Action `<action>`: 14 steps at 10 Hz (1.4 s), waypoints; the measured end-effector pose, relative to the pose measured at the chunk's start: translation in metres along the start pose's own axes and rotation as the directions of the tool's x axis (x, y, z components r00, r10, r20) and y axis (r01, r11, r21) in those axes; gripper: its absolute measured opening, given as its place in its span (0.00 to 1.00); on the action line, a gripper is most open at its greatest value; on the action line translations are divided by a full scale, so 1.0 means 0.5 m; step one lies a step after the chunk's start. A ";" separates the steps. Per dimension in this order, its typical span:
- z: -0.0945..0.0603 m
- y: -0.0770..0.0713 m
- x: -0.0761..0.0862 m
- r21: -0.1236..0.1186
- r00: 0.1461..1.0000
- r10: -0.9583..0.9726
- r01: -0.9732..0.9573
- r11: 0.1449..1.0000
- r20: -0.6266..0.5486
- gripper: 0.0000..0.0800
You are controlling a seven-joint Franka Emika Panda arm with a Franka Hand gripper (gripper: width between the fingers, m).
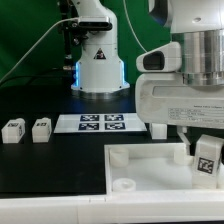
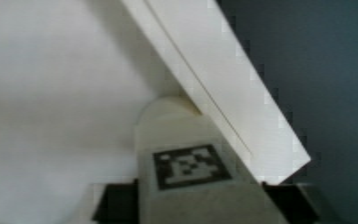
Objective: Assemble one leg
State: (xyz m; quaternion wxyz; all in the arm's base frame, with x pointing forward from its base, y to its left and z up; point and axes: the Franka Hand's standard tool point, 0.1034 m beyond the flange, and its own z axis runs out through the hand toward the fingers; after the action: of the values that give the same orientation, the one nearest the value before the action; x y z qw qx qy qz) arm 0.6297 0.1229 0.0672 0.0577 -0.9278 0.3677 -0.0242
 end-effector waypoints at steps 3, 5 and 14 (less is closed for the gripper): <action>0.002 0.000 -0.003 0.007 0.953 0.301 -0.301 0.954 0.014 0.37; 0.004 -0.003 -0.003 0.027 0.777 0.627 -0.629 0.777 0.047 0.37; 0.001 -0.004 0.000 0.062 0.995 0.099 -0.098 0.993 -0.010 0.81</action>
Offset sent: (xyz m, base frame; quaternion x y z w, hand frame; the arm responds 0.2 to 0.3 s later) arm 0.0090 0.0002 -0.0079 0.0307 0.0140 0.3551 0.9342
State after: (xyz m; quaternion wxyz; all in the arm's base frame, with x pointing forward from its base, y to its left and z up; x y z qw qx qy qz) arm 0.6308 0.1244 0.0670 0.0847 -0.9062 0.4124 -0.0388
